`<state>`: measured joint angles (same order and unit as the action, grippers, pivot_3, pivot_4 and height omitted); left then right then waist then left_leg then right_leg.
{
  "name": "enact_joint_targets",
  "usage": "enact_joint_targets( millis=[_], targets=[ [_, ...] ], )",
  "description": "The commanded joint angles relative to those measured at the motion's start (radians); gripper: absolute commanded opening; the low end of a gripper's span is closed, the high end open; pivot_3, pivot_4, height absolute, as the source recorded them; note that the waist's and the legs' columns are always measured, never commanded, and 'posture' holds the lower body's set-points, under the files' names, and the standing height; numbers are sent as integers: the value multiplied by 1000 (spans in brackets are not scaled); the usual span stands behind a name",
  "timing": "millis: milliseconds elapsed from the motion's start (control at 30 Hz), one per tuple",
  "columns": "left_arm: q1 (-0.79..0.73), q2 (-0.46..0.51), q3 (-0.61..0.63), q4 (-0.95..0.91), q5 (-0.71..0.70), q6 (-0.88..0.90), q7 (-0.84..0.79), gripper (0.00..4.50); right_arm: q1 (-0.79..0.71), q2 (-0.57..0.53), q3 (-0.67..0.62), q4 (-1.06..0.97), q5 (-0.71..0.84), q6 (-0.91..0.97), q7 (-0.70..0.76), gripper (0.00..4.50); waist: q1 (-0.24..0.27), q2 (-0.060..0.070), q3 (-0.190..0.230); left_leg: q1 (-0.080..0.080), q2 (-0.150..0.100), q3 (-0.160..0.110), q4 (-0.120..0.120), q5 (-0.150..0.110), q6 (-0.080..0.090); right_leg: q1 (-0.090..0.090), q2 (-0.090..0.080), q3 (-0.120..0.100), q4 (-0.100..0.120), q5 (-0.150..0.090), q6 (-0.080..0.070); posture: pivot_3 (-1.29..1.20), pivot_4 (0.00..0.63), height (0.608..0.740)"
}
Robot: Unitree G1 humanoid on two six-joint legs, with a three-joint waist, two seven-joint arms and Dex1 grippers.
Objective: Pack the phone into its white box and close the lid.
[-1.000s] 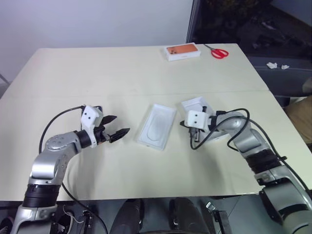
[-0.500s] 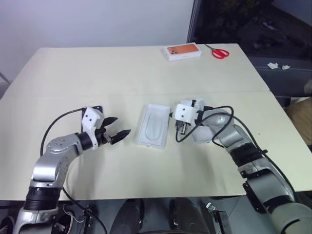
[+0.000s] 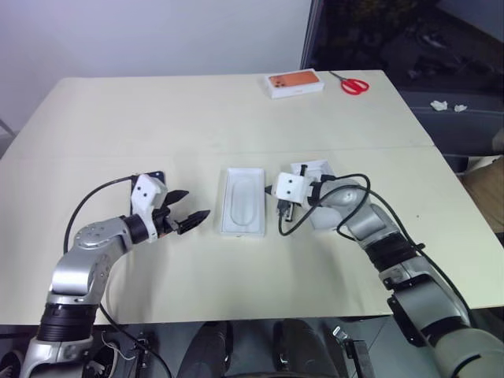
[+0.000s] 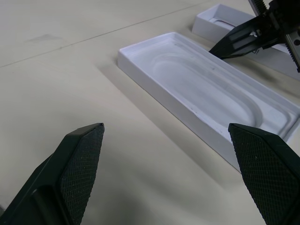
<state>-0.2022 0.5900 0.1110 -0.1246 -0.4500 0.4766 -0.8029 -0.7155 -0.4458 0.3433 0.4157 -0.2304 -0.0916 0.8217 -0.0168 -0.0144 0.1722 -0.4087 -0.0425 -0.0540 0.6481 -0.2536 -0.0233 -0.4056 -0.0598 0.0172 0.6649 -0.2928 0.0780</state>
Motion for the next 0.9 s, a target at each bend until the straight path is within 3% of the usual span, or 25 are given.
enact_joint_targets(
  millis=[33,367,700,900],
  targets=[
    [7,22,44,-26,-20,-2,-5,4500,-17,-15,-53,-52,40,16,5,49,0,0,0,0,0,0,0,0,0,0,0,0,0,0,0,0,150,740],
    [-28,100,210,69,-162,177,-6,4500,-75,60,-159,-225,271,273,88,49,-6,0,0,0,1,0,0,-1,1,-1,1,0,0,0,0,0,150,740],
    [-40,148,349,159,-265,332,27,4500,-59,200,-66,-284,234,295,-7,49,-2,0,0,0,1,-1,0,-1,1,-1,0,0,1,0,0,0,150,740],
    [-106,208,454,372,-341,524,78,4500,-68,287,36,-226,119,279,-119,49,-4,0,0,0,1,-1,-1,0,1,-2,0,0,1,0,0,0,150,740]
  ],
)
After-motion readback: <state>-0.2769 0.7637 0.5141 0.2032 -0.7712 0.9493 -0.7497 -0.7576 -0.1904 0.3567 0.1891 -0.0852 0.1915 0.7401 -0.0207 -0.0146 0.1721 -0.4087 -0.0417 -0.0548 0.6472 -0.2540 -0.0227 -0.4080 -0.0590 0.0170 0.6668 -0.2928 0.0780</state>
